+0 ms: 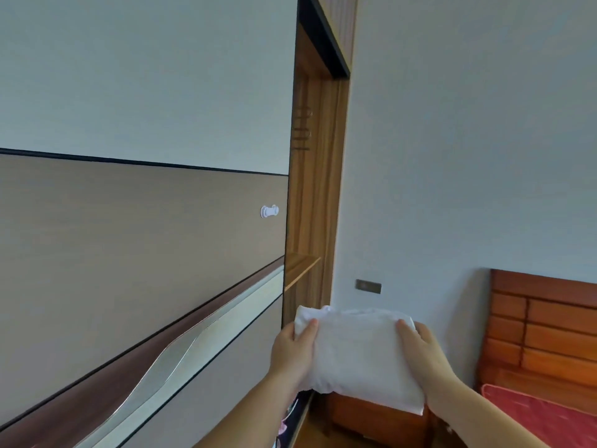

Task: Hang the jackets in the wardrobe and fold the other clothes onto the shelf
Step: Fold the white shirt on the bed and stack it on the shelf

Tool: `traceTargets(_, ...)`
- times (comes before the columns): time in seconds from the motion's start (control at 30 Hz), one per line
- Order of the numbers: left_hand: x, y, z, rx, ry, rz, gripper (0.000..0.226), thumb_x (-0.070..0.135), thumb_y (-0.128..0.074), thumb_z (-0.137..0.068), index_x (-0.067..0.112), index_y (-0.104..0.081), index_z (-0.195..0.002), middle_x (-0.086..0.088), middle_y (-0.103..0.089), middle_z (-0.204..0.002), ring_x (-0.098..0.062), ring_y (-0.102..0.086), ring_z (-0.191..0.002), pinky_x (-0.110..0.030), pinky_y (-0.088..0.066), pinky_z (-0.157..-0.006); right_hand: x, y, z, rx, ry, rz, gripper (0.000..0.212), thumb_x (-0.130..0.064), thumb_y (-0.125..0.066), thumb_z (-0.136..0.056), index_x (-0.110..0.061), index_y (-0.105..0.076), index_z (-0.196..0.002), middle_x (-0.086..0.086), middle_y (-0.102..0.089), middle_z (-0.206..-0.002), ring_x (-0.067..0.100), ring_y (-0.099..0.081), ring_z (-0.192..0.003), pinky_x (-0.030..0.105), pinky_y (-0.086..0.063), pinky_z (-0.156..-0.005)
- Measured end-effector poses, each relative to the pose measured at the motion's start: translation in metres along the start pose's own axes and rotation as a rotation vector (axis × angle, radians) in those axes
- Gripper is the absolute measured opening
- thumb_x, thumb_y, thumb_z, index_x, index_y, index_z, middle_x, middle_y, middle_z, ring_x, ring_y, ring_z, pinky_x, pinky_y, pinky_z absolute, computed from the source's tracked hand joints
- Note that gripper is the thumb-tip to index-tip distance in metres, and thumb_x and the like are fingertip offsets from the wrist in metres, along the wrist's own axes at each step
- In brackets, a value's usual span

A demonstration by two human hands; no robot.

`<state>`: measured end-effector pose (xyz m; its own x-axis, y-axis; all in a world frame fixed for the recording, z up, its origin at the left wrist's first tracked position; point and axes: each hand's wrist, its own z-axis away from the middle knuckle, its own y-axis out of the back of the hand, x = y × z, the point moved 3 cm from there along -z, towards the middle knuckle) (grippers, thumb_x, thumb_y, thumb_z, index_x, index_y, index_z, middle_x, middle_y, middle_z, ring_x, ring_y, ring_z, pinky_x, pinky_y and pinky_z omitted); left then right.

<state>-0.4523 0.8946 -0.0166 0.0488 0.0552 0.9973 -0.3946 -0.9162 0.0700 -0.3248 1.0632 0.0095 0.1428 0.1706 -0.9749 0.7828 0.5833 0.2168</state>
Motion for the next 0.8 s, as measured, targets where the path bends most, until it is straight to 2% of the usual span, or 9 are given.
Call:
traceTargets(0.07,-0.008,-0.025,-0.041,-0.003,0.02,-0.007,0.037,0.058,-0.045,-0.094,0.029,-0.058,-0.115,0.006,-0.064,-0.105,-0.011,-0.06,-0.09,-0.023,-0.047,-0.065,0.013,-0.001,-0.041,0.014,-0.014,0.009,0.043,-0.044,-0.035,-0.101,-0.017,-0.042,-0.134,0.004,-0.053,-0.108,0.021,-0.054,-0.094,0.037,-0.045,-0.077)
traceTargets(0.13,-0.015,-0.051,-0.083,-0.019,0.044,-0.027,0.037,0.057,-0.045,-0.095,0.028,-0.058,-0.116,0.005,-0.064,-0.106,-0.011,-0.06,-0.091,-0.027,-0.048,-0.071,0.026,-0.001,-0.087,0.011,-0.02,-0.008,0.041,-0.044,-0.035,-0.101,-0.019,-0.042,-0.133,0.001,-0.053,-0.105,0.021,-0.054,-0.093,0.038,-0.045,-0.08)
traceTargets(0.23,-0.024,-0.089,-0.145,-0.028,0.086,-0.018,0.038,0.055,-0.047,-0.095,0.027,-0.057,-0.118,0.003,-0.064,-0.107,-0.016,-0.062,-0.095,-0.035,-0.053,-0.082,0.045,-0.001,-0.157,-0.019,-0.03,-0.049,0.027,-0.042,-0.036,-0.102,-0.024,-0.042,-0.121,-0.004,-0.05,-0.097,0.016,-0.052,-0.085,0.033,-0.042,-0.066)
traceTargets(0.3,-0.025,-0.112,-0.184,-0.007,0.11,-0.009,0.037,0.053,-0.048,-0.095,0.026,-0.058,-0.117,0.003,-0.066,-0.105,-0.018,-0.063,-0.096,-0.04,-0.054,-0.088,0.053,-0.001,-0.206,-0.039,-0.041,-0.068,0.024,-0.041,-0.037,-0.102,-0.025,-0.042,-0.118,-0.003,-0.051,-0.096,0.016,-0.052,-0.083,0.031,-0.041,-0.061)
traceTargets(0.4,-0.019,-0.142,-0.237,0.016,0.129,-0.014,0.037,0.05,-0.044,-0.096,0.024,-0.059,-0.119,0.002,-0.066,-0.106,-0.018,-0.064,-0.096,-0.036,-0.053,-0.085,0.057,-0.004,-0.278,-0.062,-0.04,-0.069,0.033,-0.041,-0.039,-0.101,-0.021,-0.046,-0.126,0.0,-0.054,-0.099,0.019,-0.054,-0.084,0.033,-0.042,-0.063)
traceTargets(0.53,-0.014,-0.158,-0.308,0.069,0.152,-0.05,0.04,0.048,-0.041,-0.096,0.023,-0.059,-0.12,0.0,-0.065,-0.108,-0.018,-0.063,-0.097,-0.033,-0.053,-0.083,0.049,-0.027,-0.364,-0.107,0.005,-0.021,0.037,-0.035,-0.04,-0.101,-0.016,-0.049,-0.132,0.004,-0.054,-0.103,0.013,-0.051,-0.08,0.03,-0.038,-0.061)
traceTargets(0.67,-0.027,-0.168,-0.383,0.091,0.191,-0.035,0.045,0.054,-0.04,-0.094,0.024,-0.058,-0.123,0.001,-0.064,-0.111,-0.019,-0.062,-0.1,-0.041,-0.052,-0.093,0.052,-0.063,-0.443,-0.151,0.019,0.013,0.038,-0.035,-0.042,-0.101,-0.015,-0.052,-0.131,0.008,-0.057,-0.111,0.025,-0.054,-0.092,0.035,-0.038,-0.078)
traceTargets(0.8,-0.06,-0.181,-0.477,0.11,0.224,-0.025,0.067,0.065,-0.039,-0.078,0.029,-0.052,-0.133,0.001,-0.062,-0.122,-0.02,-0.06,-0.108,-0.044,-0.049,-0.098,0.068,-0.106,-0.529,-0.178,0.009,0.074,0.036,-0.034,-0.041,-0.101,-0.013,-0.054,-0.127,0.009,-0.057,-0.11,0.028,-0.054,-0.095,0.037,-0.039,-0.082)
